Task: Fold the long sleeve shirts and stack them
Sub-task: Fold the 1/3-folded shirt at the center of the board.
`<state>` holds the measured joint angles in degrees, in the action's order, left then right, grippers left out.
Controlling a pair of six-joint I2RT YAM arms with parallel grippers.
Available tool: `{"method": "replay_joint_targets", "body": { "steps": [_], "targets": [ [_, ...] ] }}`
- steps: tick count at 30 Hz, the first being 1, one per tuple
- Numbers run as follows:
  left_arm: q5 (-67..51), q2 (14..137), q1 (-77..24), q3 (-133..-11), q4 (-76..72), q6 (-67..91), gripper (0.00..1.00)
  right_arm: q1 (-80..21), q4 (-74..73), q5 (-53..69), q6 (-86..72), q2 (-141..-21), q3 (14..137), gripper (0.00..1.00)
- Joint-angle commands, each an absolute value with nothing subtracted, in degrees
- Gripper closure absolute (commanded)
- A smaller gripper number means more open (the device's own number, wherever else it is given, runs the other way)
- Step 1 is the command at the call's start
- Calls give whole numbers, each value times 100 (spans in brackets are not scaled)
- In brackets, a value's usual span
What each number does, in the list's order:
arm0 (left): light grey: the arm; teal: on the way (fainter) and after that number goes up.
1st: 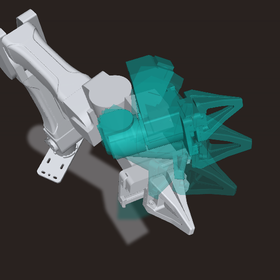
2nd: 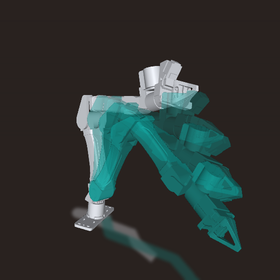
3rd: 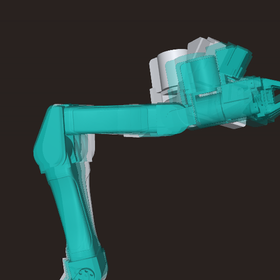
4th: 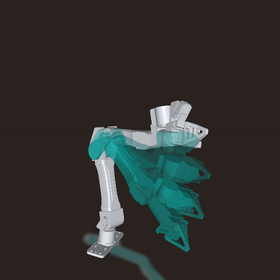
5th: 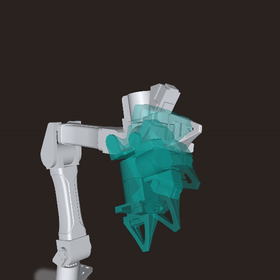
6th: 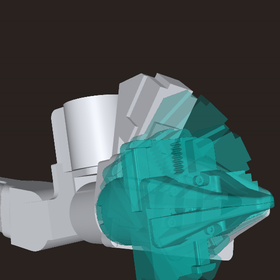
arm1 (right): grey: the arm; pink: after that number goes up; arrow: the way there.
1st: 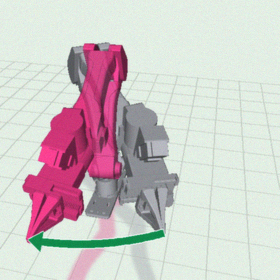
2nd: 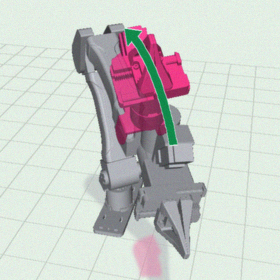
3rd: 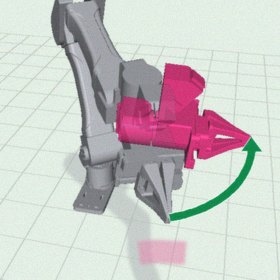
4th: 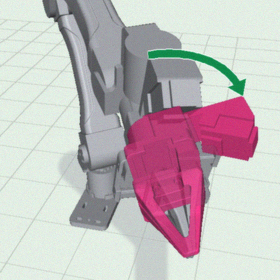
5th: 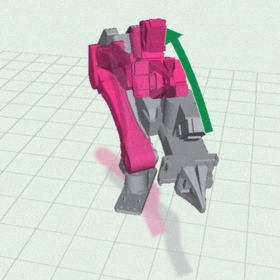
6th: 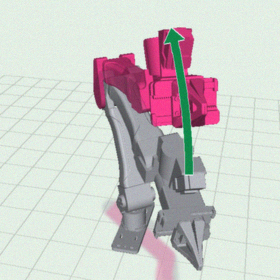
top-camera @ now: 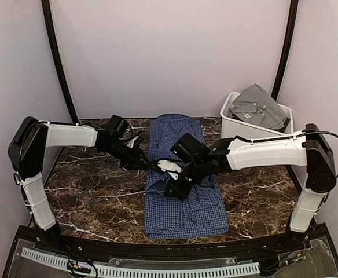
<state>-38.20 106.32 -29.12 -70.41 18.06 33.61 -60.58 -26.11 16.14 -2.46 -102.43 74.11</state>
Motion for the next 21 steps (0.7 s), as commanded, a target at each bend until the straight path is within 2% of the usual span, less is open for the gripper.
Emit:
{"method": "replay_joint_targets", "body": {
  "steps": [1, 12, 15, 19, 21],
  "targets": [
    [-3676, 10574, -2885, -7182, 1910, 3240, 78, -6186, -2730, 1743, -290, -10426, 7374, 100],
    [-3549, 10590, -2866, -7188, 1921, 3220, 77, -6283, -2887, 1655, -320, -10567, 7263, 100],
    [-3422, 10595, -2859, -7225, 1836, 3301, 77, -6284, -2879, 1512, -402, -10469, 7227, 80],
    [-2800, 10781, -2812, -7651, 1649, 3310, 73, -6168, -2419, 1245, -733, -9926, 7065, 46],
    [-2407, 10982, -2782, -8072, 1683, 3210, 71, -5968, -2252, 1183, -946, -9669, 7028, 36]
  ]
}}
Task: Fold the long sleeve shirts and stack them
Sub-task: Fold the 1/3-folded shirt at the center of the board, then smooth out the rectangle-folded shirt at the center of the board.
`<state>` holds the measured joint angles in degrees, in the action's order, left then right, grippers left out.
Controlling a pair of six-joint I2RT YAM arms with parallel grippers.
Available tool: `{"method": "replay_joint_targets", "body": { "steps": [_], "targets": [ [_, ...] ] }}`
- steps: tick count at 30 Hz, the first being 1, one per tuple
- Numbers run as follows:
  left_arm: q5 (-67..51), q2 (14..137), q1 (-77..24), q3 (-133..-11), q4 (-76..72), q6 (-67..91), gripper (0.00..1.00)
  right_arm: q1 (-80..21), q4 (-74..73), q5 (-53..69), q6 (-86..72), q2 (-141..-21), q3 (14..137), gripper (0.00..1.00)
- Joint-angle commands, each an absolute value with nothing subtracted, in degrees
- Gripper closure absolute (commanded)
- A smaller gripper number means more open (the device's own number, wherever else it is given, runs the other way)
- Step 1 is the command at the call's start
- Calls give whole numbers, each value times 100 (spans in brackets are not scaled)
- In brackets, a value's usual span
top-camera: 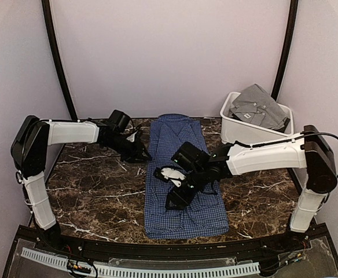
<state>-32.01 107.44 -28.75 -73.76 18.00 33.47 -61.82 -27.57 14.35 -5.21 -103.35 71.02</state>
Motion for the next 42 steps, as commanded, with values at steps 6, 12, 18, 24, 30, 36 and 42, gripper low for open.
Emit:
{"method": "replay_joint_targets", "body": {
  "steps": [6, 12, 18, 24, 30, 36, 42],
  "targets": [
    [-1389, 11949, -2590, -9544, 1859, 2797, 63, -5184, -2047, 252, -1815, -9552, 7116, 33],
    [-1246, 13064, -2338, -11223, 2243, 2437, 57, -4861, -1643, 53, -2264, -9415, 6883, 31],
    [-1124, 14218, -2229, -12987, 2555, 2094, 57, -4862, -1555, 329, -2379, -9464, 6693, 32],
    [-1386, 14831, -2171, -13489, 2118, 2163, 58, -4929, -1424, 511, -2486, -9397, 6507, 33],
    [-1429, 15265, -2162, -13642, 1809, 2413, 61, -5524, -1442, 373, -2505, -9806, 6870, 34],
    [-1544, 15452, -2155, -13649, 1478, 2589, 74, -6133, -1530, 44, -2605, -10572, 7429, 44],
    [-1488, 15436, -2068, -13634, 1190, 2657, 91, -6744, -1838, -208, -2584, -11481, 8007, 47]
  ]
}}
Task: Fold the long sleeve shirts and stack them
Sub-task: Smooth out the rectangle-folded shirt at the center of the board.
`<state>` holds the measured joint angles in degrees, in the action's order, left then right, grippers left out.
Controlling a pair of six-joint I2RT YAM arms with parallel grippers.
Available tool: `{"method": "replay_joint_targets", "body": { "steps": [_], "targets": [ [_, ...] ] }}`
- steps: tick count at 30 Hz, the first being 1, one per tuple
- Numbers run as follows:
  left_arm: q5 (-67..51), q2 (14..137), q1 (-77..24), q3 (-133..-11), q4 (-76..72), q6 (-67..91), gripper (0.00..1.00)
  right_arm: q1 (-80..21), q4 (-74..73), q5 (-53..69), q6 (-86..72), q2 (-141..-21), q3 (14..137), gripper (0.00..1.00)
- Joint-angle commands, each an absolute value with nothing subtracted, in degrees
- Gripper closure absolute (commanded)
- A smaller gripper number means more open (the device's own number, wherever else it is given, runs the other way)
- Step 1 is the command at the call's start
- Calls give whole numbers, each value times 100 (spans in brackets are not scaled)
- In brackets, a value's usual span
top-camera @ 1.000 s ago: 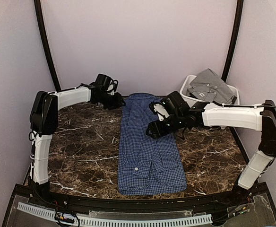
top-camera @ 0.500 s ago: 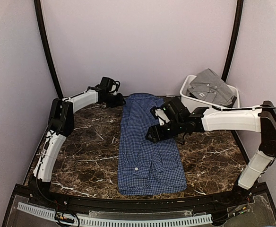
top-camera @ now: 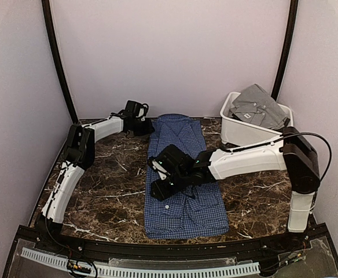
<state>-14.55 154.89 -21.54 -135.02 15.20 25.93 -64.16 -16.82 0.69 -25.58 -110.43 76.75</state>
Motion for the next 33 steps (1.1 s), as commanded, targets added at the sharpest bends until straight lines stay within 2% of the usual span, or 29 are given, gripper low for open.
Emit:
{"method": "replay_joint_targets", "body": {
  "steps": [1, 10, 20, 27, 30, 33],
  "targets": [
    [-1487, 15435, -2058, -13628, 1128, 2651, 94, -6833, -1861, -218, -2584, -11585, 8033, 47],
    [-1556, 15354, -1837, -13606, 844, 2572, 100, -7325, -2232, -260, -2618, -12142, 8144, 47],
    [-1744, 15322, -1624, -13467, 707, 2574, 98, -7672, -2285, 215, -2482, -12343, 8287, 46],
    [-1746, 15256, -1528, -13450, 832, 2502, 80, -7262, -2466, 245, -2554, -12055, 8622, 45],
    [-1804, 15116, -1437, -13414, 901, 2527, 74, -6992, -2421, 282, -2546, -11671, 8639, 41],
    [-1982, 14892, -1416, -13182, 940, 2555, 64, -6663, -2312, 234, -2602, -11169, 8532, 35]
  ]
}}
